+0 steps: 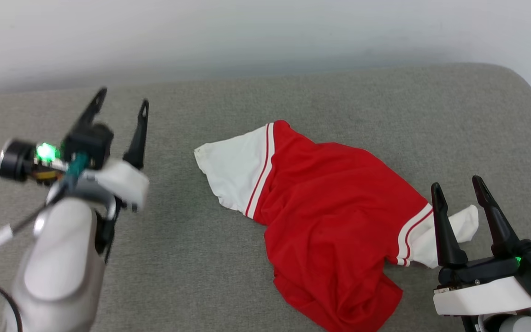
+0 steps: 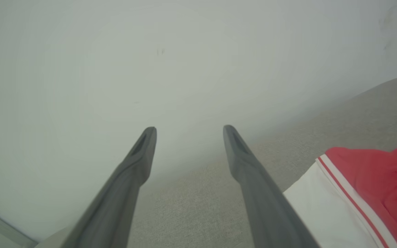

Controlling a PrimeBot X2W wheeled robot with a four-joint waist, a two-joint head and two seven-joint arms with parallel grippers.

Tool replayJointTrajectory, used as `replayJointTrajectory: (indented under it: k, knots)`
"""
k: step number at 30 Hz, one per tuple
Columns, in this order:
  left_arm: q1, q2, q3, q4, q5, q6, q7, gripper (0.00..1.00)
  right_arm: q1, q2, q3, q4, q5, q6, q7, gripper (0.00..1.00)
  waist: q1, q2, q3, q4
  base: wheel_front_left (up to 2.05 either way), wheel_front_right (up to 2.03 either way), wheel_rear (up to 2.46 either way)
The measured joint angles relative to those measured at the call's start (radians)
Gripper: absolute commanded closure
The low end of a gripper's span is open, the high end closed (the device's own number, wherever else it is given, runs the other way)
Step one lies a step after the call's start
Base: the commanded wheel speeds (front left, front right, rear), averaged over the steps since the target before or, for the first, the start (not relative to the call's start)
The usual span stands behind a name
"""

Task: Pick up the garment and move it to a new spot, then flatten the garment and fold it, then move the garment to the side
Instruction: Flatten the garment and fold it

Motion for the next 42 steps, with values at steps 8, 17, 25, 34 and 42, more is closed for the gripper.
replayJointTrajectory:
  k: [8,17,25,34,42]
  knots:
    - [-0.244,0.092,-0.221,0.104,-0.110,-0.021,0.226,0.00,0.012,0.020,0.009,-0.024,0.015,0.000,-0.002,0.00,0.0000,0.0000,0.054,-0.036,0.00,0.00,0.00]
    - [-0.514,0.281,-0.676,0.115,-0.510,-0.022,0.671,0.00,-0.011,0.026,0.031,-0.062,0.009,0.000,-0.002,0.00,0.0001,0.0000,0.144,-0.090,0.00,0.00,0.00]
    - [-0.683,0.409,-0.921,0.054,-0.798,-0.022,0.989,0.00,-0.068,0.027,0.047,-0.089,0.033,0.000,-0.002,0.00,0.0002,0.0000,0.242,-0.134,0.00,0.00,0.00]
    - [-0.738,0.463,-1.065,0.018,-0.941,-0.021,1.117,0.00,-0.107,0.027,0.057,-0.093,0.043,0.000,-0.002,0.00,0.0002,0.0000,0.320,-0.175,0.00,0.00,0.00]
    - [-0.774,0.473,-1.138,-0.002,-0.959,-0.022,1.099,1.00,-0.112,0.027,0.064,-0.087,0.043,0.000,-0.002,0.00,0.0001,0.0000,0.328,-0.174,0.00,0.00,0.00]
